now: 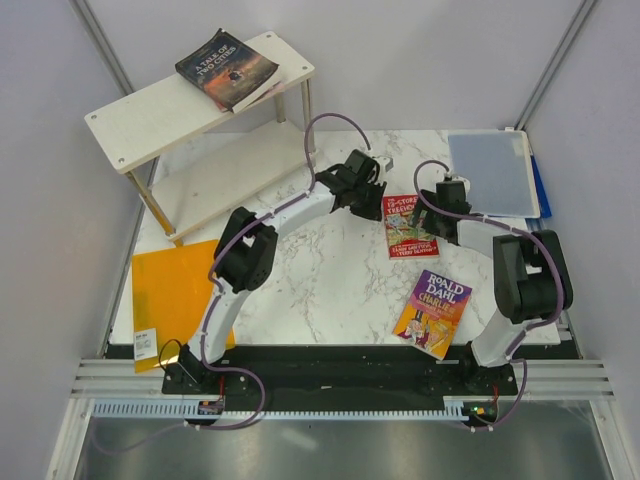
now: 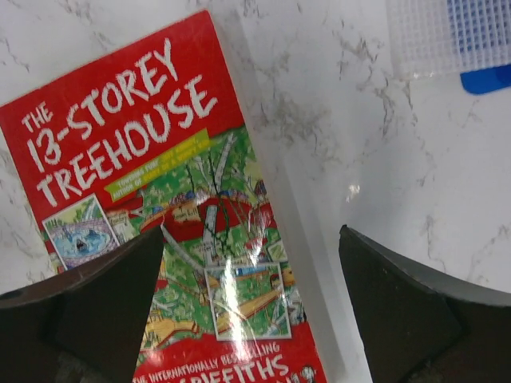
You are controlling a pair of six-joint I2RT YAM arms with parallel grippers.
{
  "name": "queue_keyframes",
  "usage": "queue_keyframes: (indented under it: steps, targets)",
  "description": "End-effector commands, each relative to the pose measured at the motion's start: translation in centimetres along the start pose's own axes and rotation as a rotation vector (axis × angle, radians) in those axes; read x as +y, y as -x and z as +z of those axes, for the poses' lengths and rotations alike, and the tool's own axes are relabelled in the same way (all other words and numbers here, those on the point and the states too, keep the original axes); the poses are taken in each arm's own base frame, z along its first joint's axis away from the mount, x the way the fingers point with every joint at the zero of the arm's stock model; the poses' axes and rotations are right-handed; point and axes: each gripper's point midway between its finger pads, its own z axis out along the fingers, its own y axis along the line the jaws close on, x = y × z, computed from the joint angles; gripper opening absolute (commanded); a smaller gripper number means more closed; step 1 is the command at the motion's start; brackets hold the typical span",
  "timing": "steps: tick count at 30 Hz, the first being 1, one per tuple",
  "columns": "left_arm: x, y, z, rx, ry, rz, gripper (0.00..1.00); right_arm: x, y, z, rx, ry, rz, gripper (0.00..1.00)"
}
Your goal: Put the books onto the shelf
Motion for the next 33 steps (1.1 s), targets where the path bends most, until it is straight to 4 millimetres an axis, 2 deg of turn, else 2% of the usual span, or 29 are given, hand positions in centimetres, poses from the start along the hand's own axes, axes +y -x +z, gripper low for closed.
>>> queue_keyframes:
  steps: [1,5,7,12,16,20,23,24,27,33]
  targets:
    - [-4.8,2.6,-0.2,-0.088,-0.166,-0.017,0.02,0.0,-1.8,1.3,0.081,0.042,0.046,0.98]
    - [-6.1,2.1,1.1,-0.080,-0.196,-0.022,0.02,1.1,-2.2,1.8,0.093,0.117,0.071,0.98]
    - [-5.9,1.1,2.5,-0.050,-0.195,-0.028,0.02,2.2,-2.3,1.6,0.101,0.181,0.085,0.98]
    - [-3.5,-2.1,5.5,0.028,-0.103,-0.073,0.02,4.5,-2.4,0.7,0.101,0.315,0.118,0.98]
    - [-2.0,-3.7,6.6,0.066,-0.047,-0.088,0.02,5.8,-2.3,-0.3,0.092,0.404,0.132,0.95]
    - [-0.6,-5.1,7.3,0.103,0.009,-0.090,0.02,7.0,-1.7,-2.1,0.068,0.486,0.148,0.91]
    - [-0.2,-6.0,7.7,0.129,0.024,-0.093,0.02,8.1,-0.5,-4.2,0.025,0.567,0.162,0.87]
    - [0.0,-6.1,7.7,0.129,0.039,-0.088,0.02,8.7,-0.1,-5.3,0.009,0.605,0.157,0.86]
    - [0.0,-6.2,7.5,0.135,0.047,-0.089,0.02,9.2,0.5,-6.7,-0.019,0.645,0.154,0.85]
    - [-0.1,-6.4,7.5,0.150,0.044,-0.088,0.02,9.3,0.8,-7.2,-0.068,0.684,0.172,0.84]
